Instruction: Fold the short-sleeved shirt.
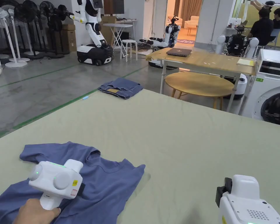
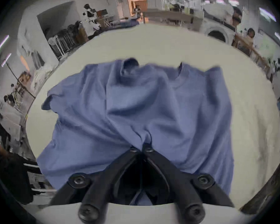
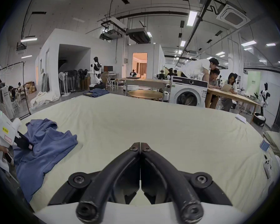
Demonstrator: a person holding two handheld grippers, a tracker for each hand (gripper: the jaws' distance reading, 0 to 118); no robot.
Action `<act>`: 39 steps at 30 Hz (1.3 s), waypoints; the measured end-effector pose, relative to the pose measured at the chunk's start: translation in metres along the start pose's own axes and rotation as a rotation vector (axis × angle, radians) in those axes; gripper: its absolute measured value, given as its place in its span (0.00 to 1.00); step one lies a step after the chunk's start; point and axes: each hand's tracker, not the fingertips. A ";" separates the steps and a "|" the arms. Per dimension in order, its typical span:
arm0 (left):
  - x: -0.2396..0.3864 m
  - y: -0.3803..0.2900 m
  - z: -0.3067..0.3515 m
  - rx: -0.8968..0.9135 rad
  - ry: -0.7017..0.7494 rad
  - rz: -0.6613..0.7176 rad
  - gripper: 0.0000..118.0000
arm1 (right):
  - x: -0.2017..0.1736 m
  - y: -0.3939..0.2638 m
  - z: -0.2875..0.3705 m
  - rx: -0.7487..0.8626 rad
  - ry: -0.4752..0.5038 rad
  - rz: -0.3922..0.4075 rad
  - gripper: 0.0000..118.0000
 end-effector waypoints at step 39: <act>0.512 0.070 0.140 0.298 -0.879 -0.505 0.00 | 0.223 -0.015 0.165 0.151 -0.488 -0.076 0.00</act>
